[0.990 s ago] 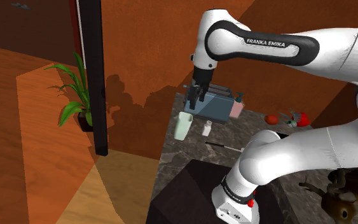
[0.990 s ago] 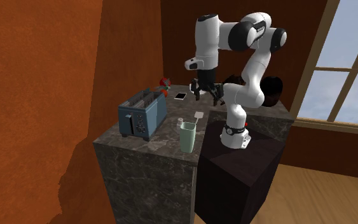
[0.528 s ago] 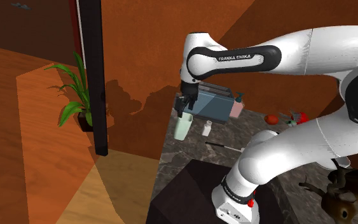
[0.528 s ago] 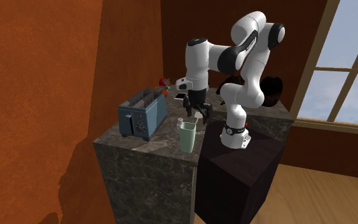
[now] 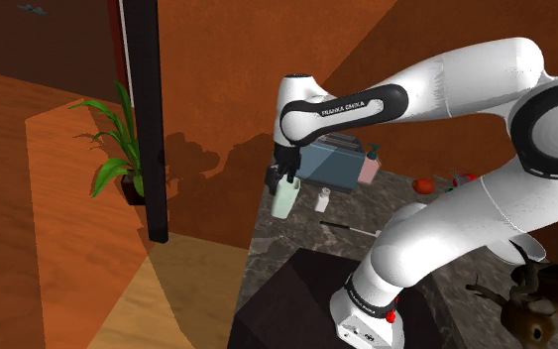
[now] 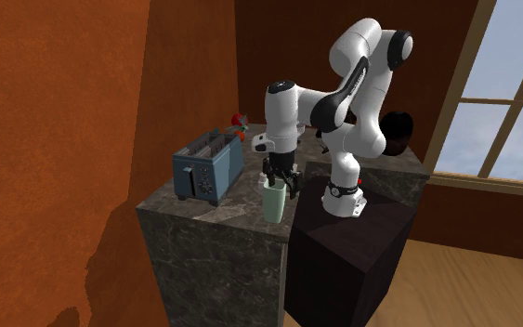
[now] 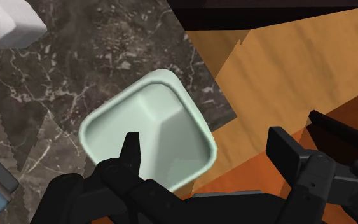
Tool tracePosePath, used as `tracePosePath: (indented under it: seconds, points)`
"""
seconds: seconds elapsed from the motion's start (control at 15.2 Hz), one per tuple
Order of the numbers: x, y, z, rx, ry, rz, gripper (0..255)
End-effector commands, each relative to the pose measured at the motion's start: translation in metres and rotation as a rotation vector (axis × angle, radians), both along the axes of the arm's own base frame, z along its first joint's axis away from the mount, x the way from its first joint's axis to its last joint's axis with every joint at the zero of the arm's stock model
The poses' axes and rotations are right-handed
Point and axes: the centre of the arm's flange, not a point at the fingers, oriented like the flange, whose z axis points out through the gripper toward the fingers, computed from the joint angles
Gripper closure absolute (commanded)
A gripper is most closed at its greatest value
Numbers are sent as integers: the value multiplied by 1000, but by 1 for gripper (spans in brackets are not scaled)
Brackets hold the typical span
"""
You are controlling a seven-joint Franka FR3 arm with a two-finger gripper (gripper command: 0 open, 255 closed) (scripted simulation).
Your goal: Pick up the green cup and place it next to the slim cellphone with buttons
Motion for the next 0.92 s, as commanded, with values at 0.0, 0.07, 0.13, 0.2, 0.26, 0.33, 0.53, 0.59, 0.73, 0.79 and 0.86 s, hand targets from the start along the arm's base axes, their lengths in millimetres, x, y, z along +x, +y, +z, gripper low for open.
tracePosePath:
  seconds: [0.0, 0.07, 0.13, 0.2, 0.26, 0.33, 0.53, 0.59, 0.73, 0.79, 0.86]
  points:
    - [0, 0, -10, 0, -1, 0, 0]
    - [-1, 0, -18, 0, -1, 0, 0]
    - [-1, 0, -18, 0, -1, 0, 0]
    - [-1, 0, -18, 0, -1, 0, 0]
    - [-1, 0, -18, 0, -1, 0, 0]
    - [-1, 0, -18, 0, -1, 0, 0]
    - [-1, 0, -18, 0, -1, 0, 0]
    - [-1, 0, -18, 0, -1, 0, 0]
    - [-1, 0, -18, 0, -1, 0, 255]
    - [-1, 0, -18, 0, -1, 0, 255]
    - [-1, 0, -18, 0, -1, 0, 255]
